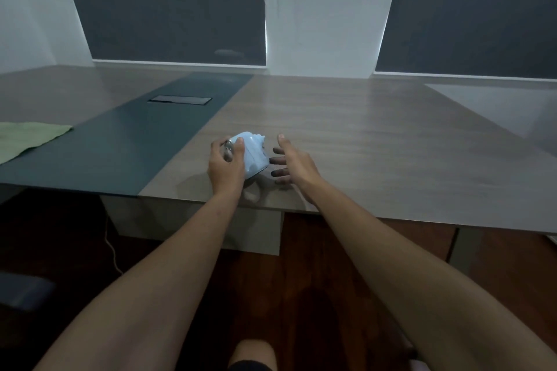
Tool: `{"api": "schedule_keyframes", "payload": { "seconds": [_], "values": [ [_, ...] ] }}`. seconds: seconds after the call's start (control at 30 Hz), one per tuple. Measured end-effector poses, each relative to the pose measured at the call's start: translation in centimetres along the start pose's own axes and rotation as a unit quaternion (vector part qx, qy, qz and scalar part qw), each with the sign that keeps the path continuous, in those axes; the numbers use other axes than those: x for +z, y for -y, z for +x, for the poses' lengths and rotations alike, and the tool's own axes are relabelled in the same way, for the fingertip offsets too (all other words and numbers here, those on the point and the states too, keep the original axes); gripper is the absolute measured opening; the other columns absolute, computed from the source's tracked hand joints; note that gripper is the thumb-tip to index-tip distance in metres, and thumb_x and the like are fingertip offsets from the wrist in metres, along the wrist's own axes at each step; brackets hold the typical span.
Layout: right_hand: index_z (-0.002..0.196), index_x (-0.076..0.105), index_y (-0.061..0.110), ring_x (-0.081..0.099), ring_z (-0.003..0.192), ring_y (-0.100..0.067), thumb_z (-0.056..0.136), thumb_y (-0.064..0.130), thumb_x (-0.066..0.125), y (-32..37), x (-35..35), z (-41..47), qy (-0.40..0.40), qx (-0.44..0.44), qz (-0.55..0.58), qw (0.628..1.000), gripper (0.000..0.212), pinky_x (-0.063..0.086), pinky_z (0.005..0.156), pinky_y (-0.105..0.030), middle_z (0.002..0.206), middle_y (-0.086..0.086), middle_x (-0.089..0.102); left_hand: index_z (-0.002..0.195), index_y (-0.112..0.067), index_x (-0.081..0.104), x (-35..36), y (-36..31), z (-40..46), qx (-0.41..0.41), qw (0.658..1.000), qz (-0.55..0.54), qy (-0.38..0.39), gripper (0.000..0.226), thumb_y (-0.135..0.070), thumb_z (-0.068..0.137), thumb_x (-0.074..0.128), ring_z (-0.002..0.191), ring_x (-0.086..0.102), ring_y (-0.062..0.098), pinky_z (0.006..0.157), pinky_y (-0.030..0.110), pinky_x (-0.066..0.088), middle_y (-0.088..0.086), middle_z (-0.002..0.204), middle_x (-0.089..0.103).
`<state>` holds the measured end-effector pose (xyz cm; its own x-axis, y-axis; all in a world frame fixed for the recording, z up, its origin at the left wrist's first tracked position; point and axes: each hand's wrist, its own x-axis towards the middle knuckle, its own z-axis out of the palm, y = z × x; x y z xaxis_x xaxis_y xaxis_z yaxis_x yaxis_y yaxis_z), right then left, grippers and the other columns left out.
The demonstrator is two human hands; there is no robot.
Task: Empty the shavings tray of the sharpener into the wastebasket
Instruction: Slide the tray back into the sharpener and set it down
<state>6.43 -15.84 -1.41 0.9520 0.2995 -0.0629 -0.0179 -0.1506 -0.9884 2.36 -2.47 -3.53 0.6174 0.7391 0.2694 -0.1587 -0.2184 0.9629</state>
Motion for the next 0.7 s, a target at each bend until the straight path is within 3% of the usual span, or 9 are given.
{"api": "schedule_keyframes", "payload": {
  "seconds": [0.13,0.23,0.33,0.47,0.7],
  "values": [
    [0.125,0.065,0.02,0.073,0.092,-0.029,0.087,0.068,0.04,0.4,1.0,-0.3,-0.012,-0.01,-0.008,1.0,0.066,0.061,0.086,-0.052,0.114,-0.004,0.072,0.111,-0.024,0.056,-2.1,0.0,0.7,0.026,0.999,0.03,-0.038,0.037,-0.043,0.081,0.066,0.099,0.06,0.021,0.083,0.03,0.051,0.006,0.115,0.06],
    [0.11,0.066,0.024,0.073,0.089,-0.029,0.086,0.068,0.04,0.4,1.5,-0.3,-0.019,-0.011,0.0,1.0,0.057,0.061,0.084,-0.052,0.109,-0.003,0.073,0.112,-0.024,0.055,-3.3,0.1,1.2,0.04,0.996,0.065,-0.055,0.039,-0.038,0.079,0.071,0.095,0.055,0.019,0.078,0.024,0.045,0.012,0.119,0.055],
    [0.105,0.07,0.021,0.07,0.079,-0.026,0.085,0.069,0.042,0.2,1.6,-0.5,-0.029,-0.003,0.009,1.0,0.059,0.061,0.068,-0.042,0.105,-0.003,0.074,0.113,-0.025,0.055,-3.7,0.3,1.4,0.054,0.992,0.096,-0.061,0.042,-0.035,0.077,0.074,0.09,0.047,0.015,0.069,0.008,0.034,0.013,0.12,0.051],
    [0.106,0.071,0.019,0.07,0.078,-0.023,0.087,0.067,0.042,-0.3,1.1,-0.7,-0.039,-0.005,0.002,0.999,0.059,0.054,0.06,-0.031,0.105,-0.004,0.074,0.114,-0.027,0.053,-3.3,0.7,0.9,0.081,0.985,0.147,-0.037,0.049,-0.035,0.073,0.077,0.087,0.047,0.016,0.076,0.023,0.039,0.011,0.117,0.046],
    [0.104,0.073,0.015,0.07,0.078,-0.024,0.09,0.062,0.046,-1.1,-0.9,-0.7,-0.069,-0.004,0.013,0.998,0.056,0.056,0.061,-0.034,0.104,-0.008,0.074,0.115,-0.031,0.051,-2.6,0.9,0.9,0.098,0.978,0.18,-0.043,0.055,-0.034,0.068,0.081,0.096,0.056,0.026,0.078,0.027,0.043,0.011,0.119,0.046]
  ]
}}
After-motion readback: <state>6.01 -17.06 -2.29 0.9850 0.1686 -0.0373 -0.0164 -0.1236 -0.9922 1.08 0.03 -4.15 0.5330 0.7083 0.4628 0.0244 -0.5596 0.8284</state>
